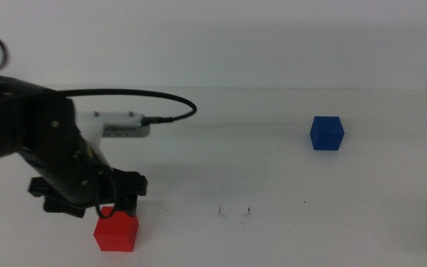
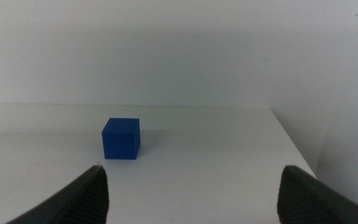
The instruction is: Stack red cubes first, then green, then blue cubes in a specific spot.
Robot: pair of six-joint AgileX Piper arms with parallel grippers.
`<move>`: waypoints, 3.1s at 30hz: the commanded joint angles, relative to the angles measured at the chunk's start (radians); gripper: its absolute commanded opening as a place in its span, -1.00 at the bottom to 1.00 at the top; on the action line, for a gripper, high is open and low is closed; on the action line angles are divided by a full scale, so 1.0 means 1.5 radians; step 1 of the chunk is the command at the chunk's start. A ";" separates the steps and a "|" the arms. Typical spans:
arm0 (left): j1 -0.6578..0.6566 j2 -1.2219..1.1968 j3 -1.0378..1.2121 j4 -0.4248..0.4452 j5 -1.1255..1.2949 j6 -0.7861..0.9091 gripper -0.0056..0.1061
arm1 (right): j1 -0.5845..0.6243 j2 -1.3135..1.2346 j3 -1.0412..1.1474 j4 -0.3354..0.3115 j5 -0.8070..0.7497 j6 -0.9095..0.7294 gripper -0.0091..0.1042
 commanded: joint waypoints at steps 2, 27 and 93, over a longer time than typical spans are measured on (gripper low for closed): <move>-0.004 0.052 -0.005 -0.001 -0.049 -0.005 0.63 | -0.003 -0.003 0.003 -0.007 -0.005 -0.004 0.80; -0.201 0.305 -0.376 0.022 0.073 -0.195 -0.93 | -0.003 -0.003 0.003 -0.007 -0.005 -0.004 0.80; 0.333 0.447 -0.561 -0.005 0.013 0.179 0.78 | -0.003 -0.003 0.003 -0.007 -0.005 -0.004 0.80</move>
